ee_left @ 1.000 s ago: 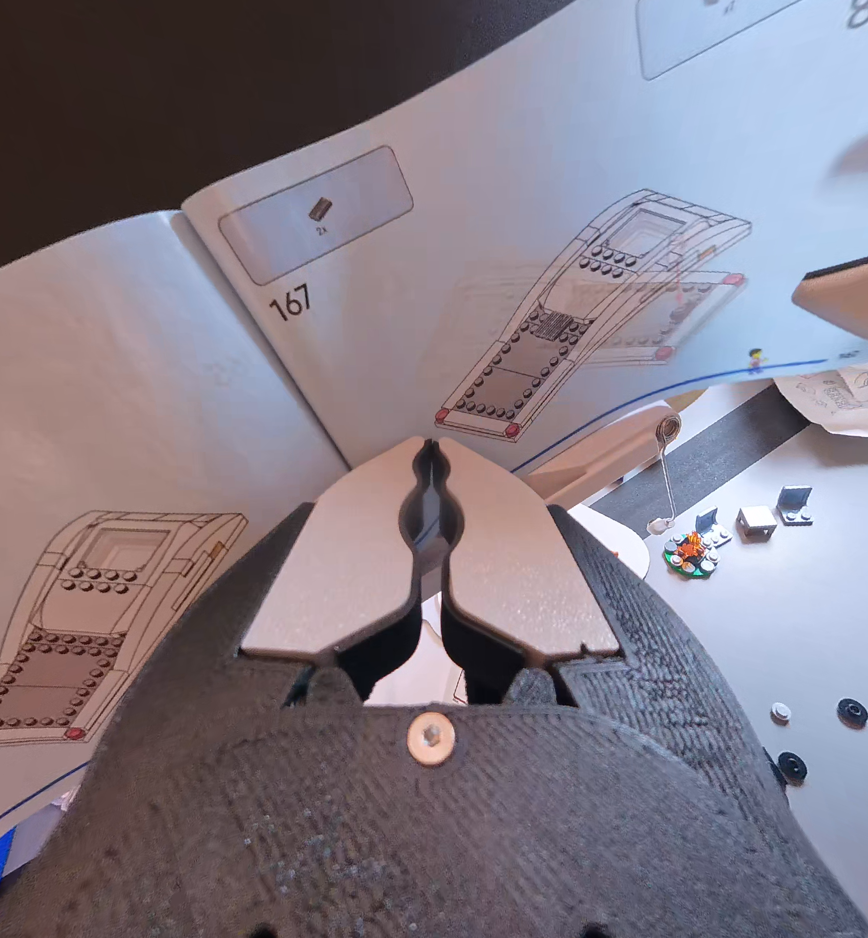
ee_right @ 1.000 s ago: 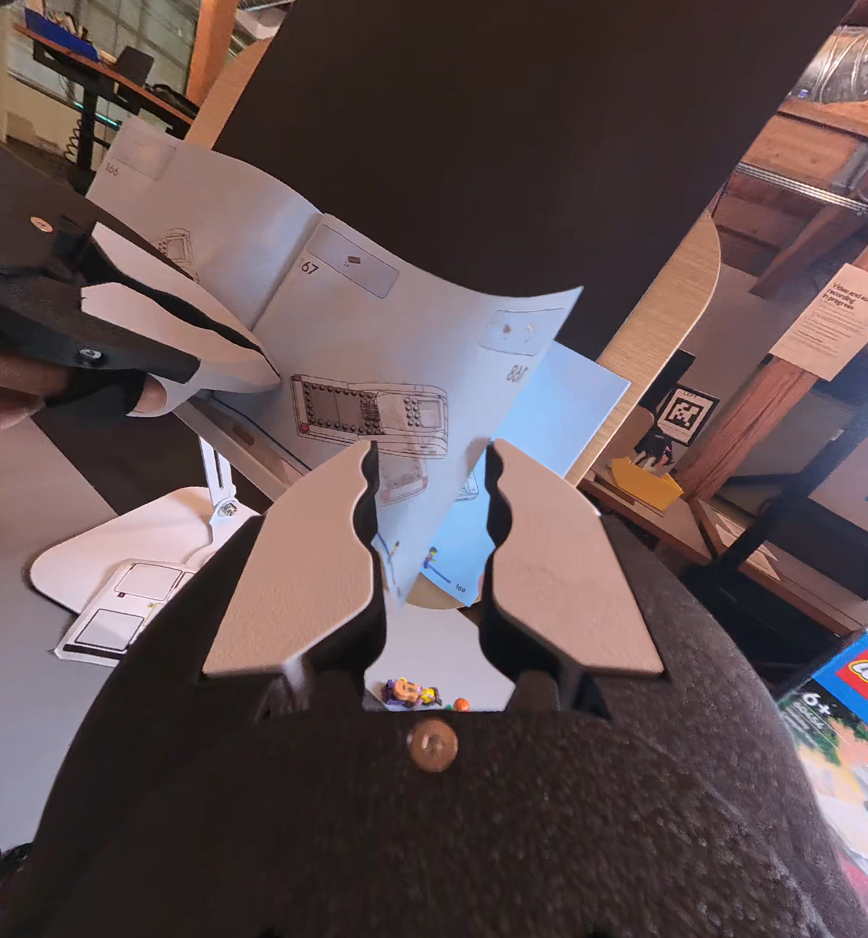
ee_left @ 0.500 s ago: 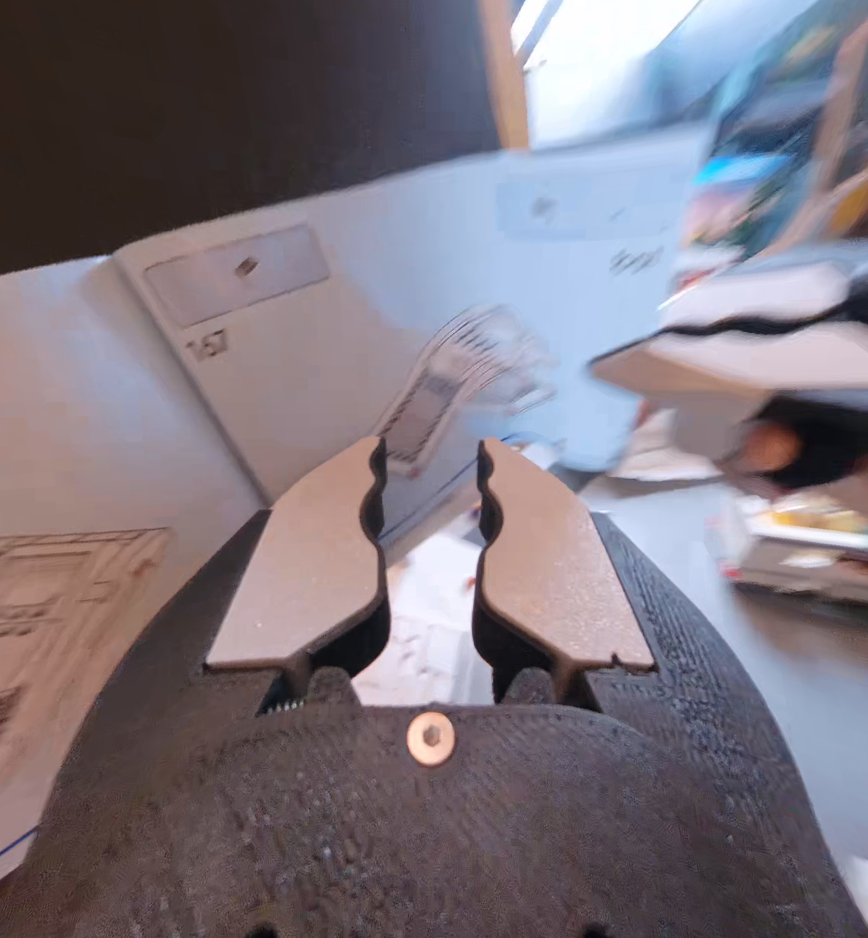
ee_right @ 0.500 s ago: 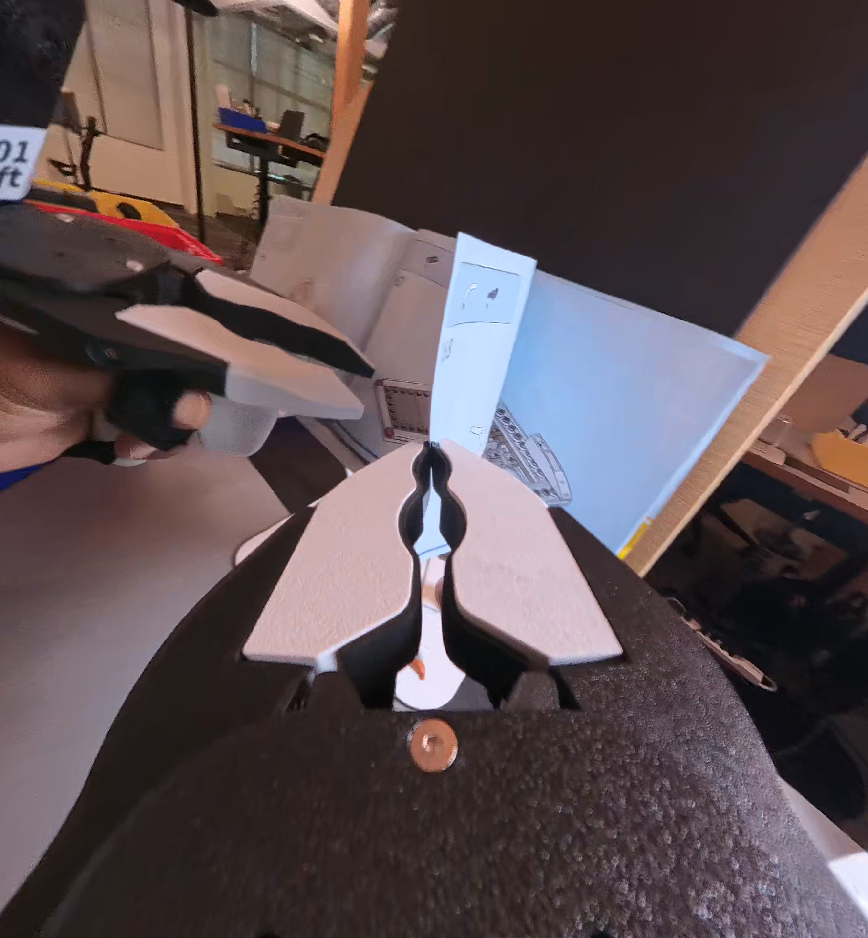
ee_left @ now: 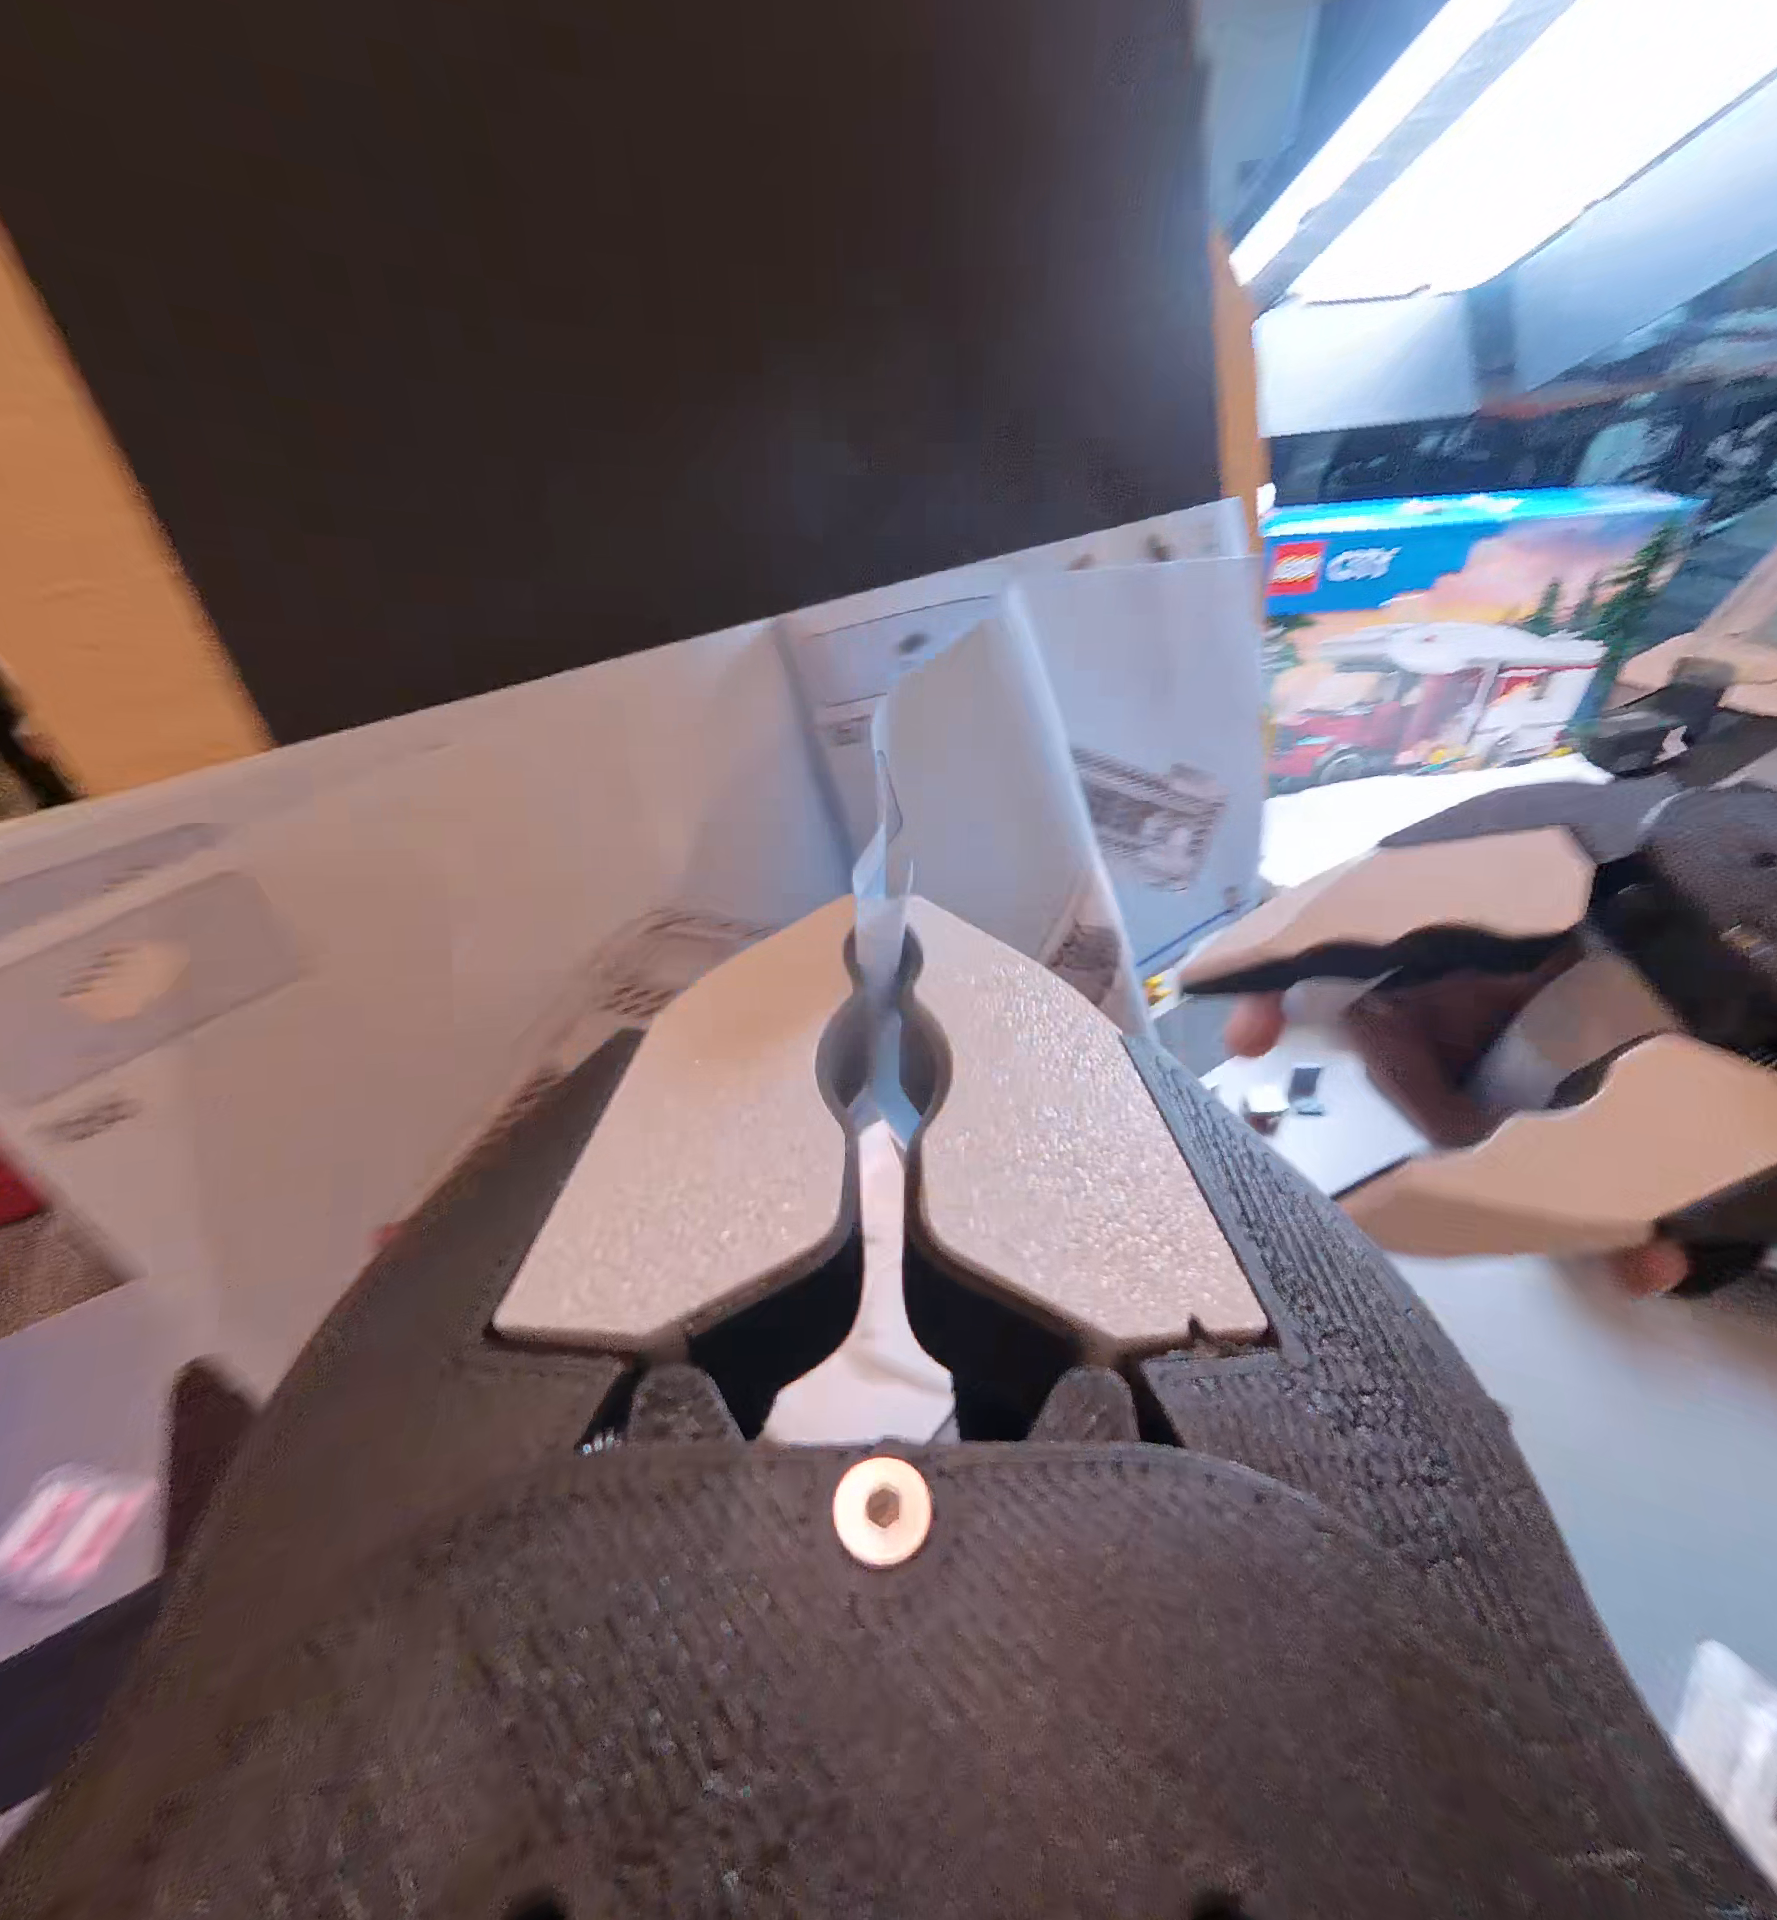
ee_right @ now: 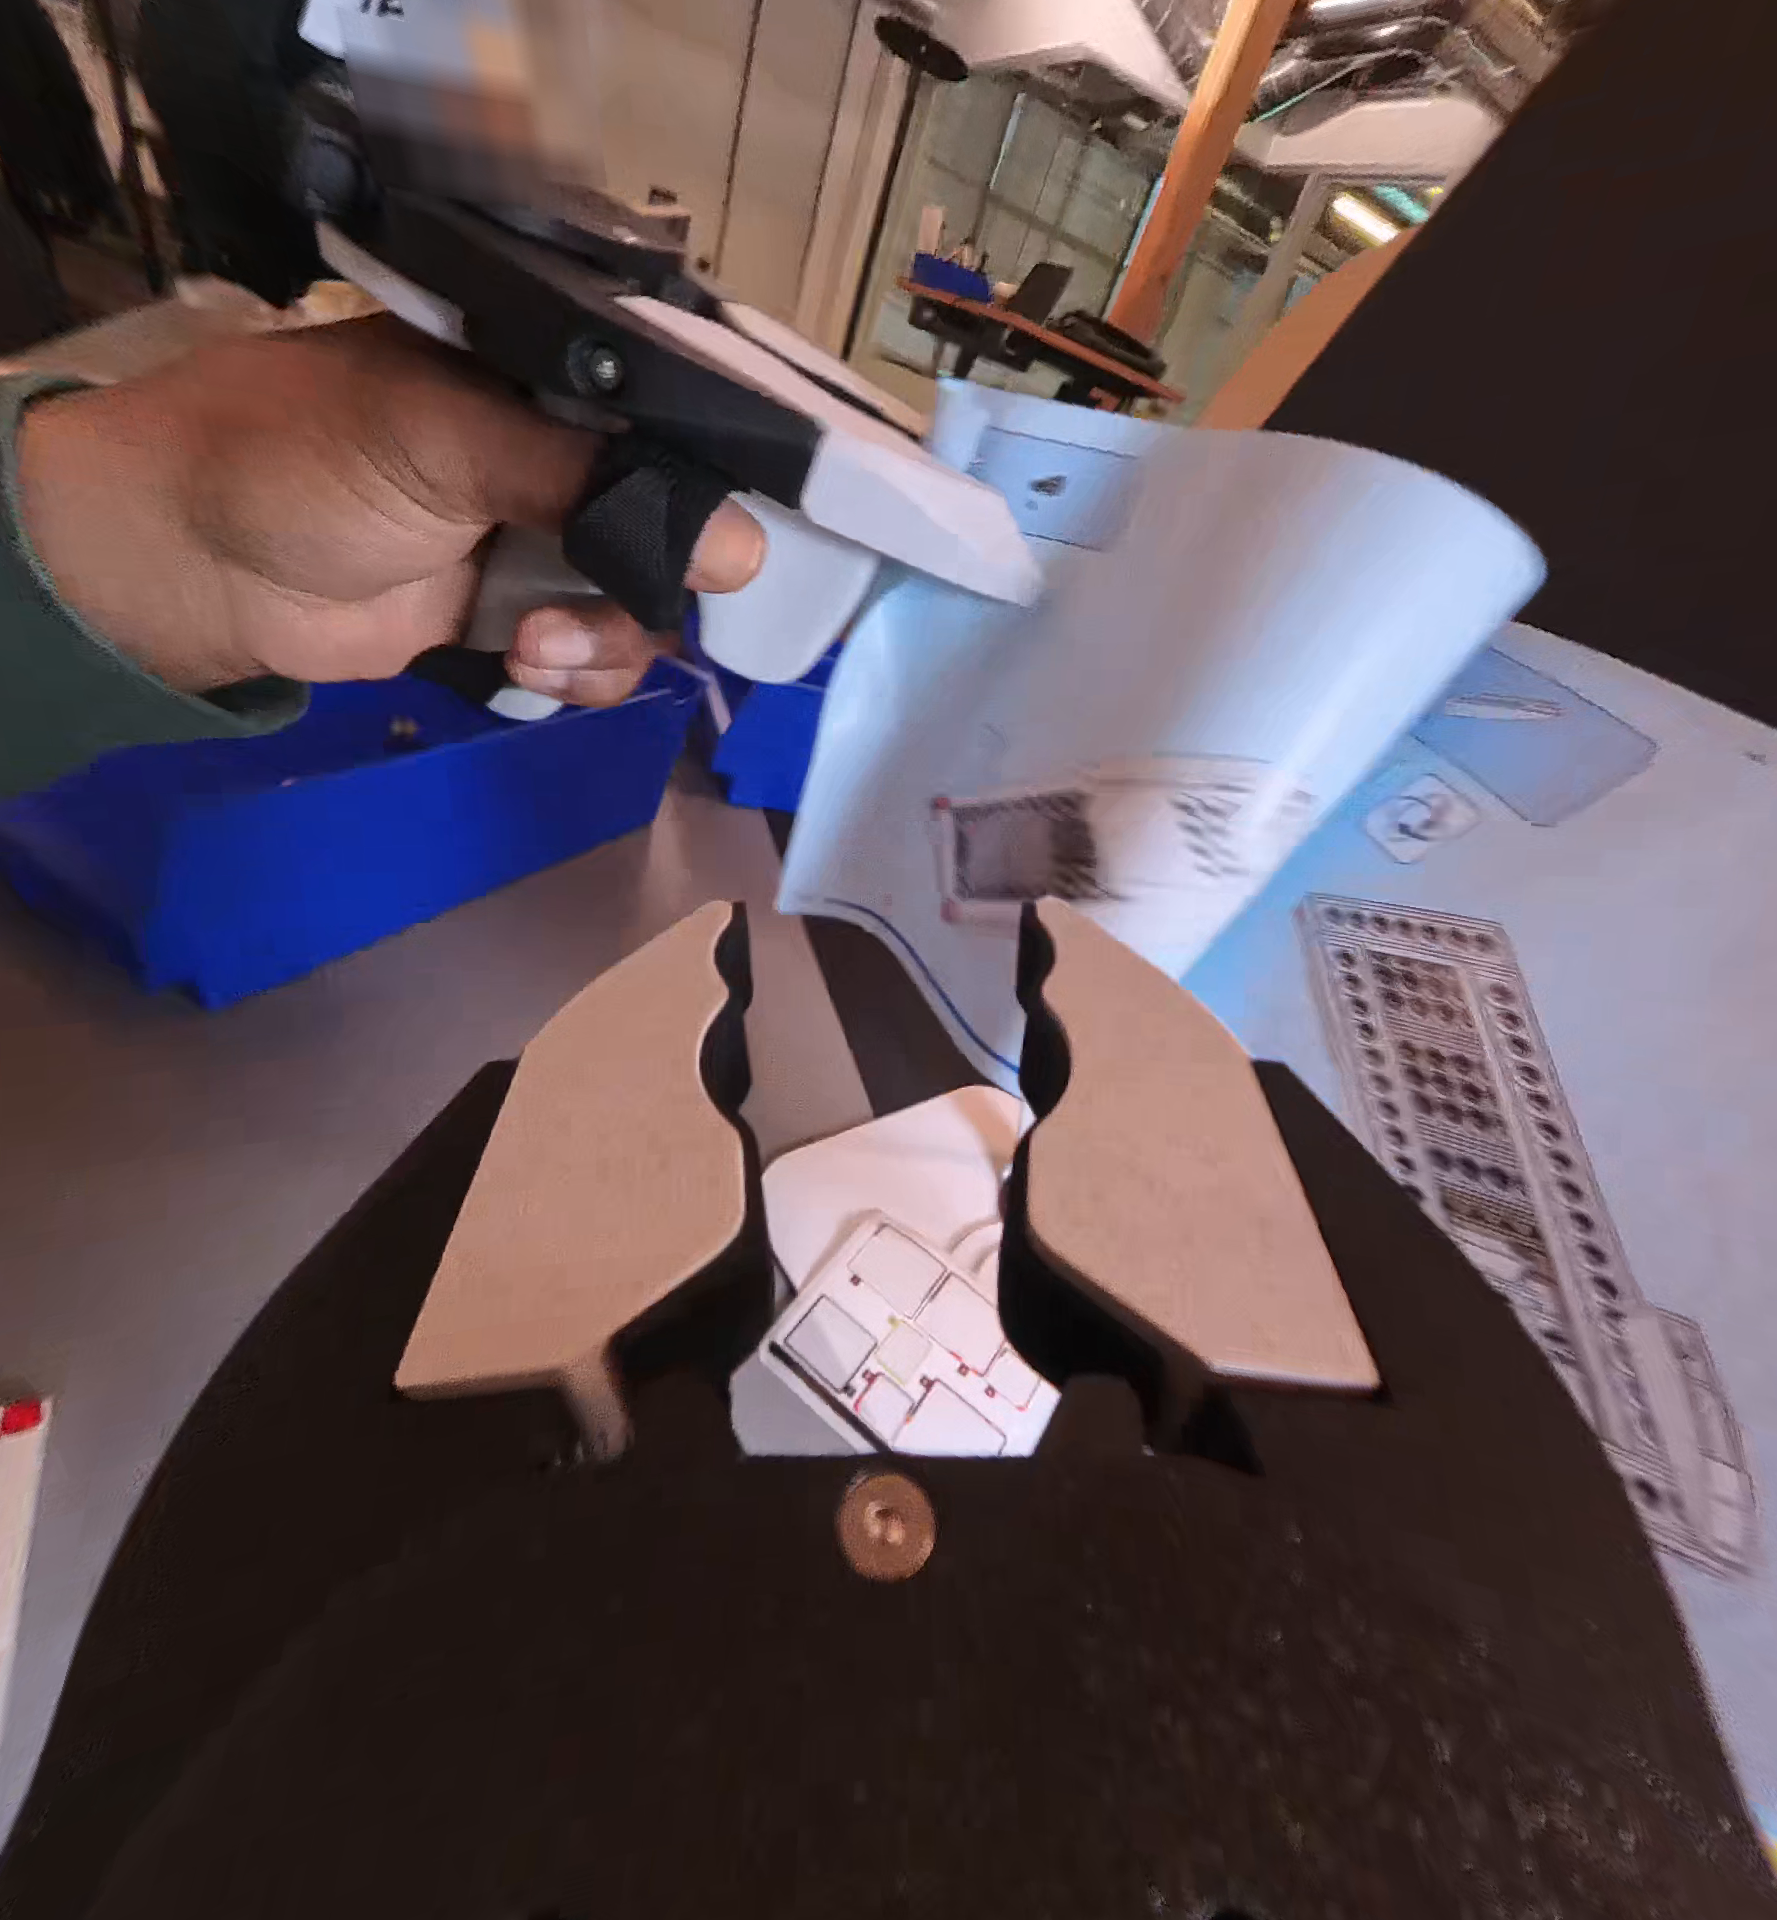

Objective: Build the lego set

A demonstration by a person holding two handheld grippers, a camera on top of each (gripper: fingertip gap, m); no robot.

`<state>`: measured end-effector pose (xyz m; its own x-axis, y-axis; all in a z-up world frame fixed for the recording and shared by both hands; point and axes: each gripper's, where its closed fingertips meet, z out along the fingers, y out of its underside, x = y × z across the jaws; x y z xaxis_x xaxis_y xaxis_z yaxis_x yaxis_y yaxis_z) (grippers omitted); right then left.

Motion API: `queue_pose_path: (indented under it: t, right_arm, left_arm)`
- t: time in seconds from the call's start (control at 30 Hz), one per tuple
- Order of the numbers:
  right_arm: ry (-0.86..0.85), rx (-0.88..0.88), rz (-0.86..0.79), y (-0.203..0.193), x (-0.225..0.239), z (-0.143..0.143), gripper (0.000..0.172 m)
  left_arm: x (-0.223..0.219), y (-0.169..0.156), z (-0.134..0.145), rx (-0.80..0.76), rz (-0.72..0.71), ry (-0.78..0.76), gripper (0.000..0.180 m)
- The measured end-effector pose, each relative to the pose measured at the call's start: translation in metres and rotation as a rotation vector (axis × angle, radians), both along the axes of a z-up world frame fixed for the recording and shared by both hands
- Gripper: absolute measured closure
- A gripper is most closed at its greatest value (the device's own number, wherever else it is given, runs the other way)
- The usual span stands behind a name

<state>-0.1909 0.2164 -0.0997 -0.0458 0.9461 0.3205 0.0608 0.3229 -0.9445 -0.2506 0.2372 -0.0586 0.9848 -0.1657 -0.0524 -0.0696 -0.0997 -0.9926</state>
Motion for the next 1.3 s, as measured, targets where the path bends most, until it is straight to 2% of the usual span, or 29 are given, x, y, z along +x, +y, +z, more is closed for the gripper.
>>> queue_pose_path:
  t: [0.03, 0.1, 0.23, 0.33, 0.4, 0.43, 0.5, 0.67, 0.8, 0.97, 1.0, 1.07, 1.1, 1.2, 1.3]
  right_arm:
    - [0.029, -0.003, -0.042, 0.008, 0.000, 0.005, 0.124]
    - [0.056, 0.031, -0.158, 0.025, -0.007, 0.014, 0.131]
    - [-0.048, 0.176, -0.441, 0.058, -0.045, 0.012, 0.136]
    - [-0.117, 0.295, -0.679, 0.079, -0.063, 0.005, 0.122]
    - [-0.118, 0.368, -0.770, 0.085, -0.070, 0.003, 0.114]
    - [-0.101, 0.371, -0.786, 0.086, -0.073, 0.002, 0.108]
    - [-0.077, 0.410, -0.818, 0.088, -0.074, 0.001, 0.107]
    - [-0.073, 0.461, -0.841, 0.091, -0.076, 0.002, 0.107]
    - [-0.077, 0.453, -0.835, 0.091, -0.076, 0.002, 0.107]
    - [-0.095, 0.433, -0.836, 0.091, -0.076, 0.001, 0.107]
    - [-0.100, 0.427, -0.836, 0.091, -0.076, 0.001, 0.107]
    - [-0.114, 0.424, -0.838, 0.092, -0.076, 0.000, 0.107]
    - [-0.125, 0.430, -0.841, 0.092, -0.076, 0.000, 0.107]
    - [-0.142, 0.437, -0.852, 0.094, -0.077, -0.001, 0.107]
    - [-0.132, 0.443, -0.855, 0.093, -0.077, -0.001, 0.107]
  left_arm:
    - [-0.015, -0.003, 0.001, -0.014, 0.033, 0.016, 0.180]
    - [-0.046, -0.008, 0.005, -0.019, 0.107, 0.039, 0.180]
    - [-0.089, -0.012, 0.000, -0.062, 0.205, -0.015, 0.173]
    - [-0.092, -0.030, 0.019, 0.089, 0.252, -0.156, 0.163]
    - [-0.077, -0.046, 0.019, 0.185, 0.246, -0.266, 0.161]
    - [-0.063, -0.051, 0.012, 0.204, 0.221, -0.325, 0.159]
    - [-0.038, -0.056, -0.012, 0.204, 0.173, -0.451, 0.159]
    - [0.003, -0.032, -0.103, 0.003, 0.073, -0.918, 0.152]
    - [-0.029, -0.006, -0.131, 0.067, 0.149, -1.201, 0.144]
    - [-0.081, 0.021, -0.139, 0.234, 0.168, -1.519, 0.129]
    - [-0.090, 0.025, -0.138, 0.267, 0.158, -1.549, 0.134]
    - [-0.101, 0.025, -0.125, 0.357, 0.096, -1.555, 0.165]
    - [-0.103, 0.023, -0.118, 0.384, 0.072, -1.533, 0.171]
    - [-0.102, 0.010, -0.095, 0.446, 0.102, -1.434, 0.177]
    - [-0.097, 0.004, -0.085, 0.416, 0.151, -1.345, 0.178]
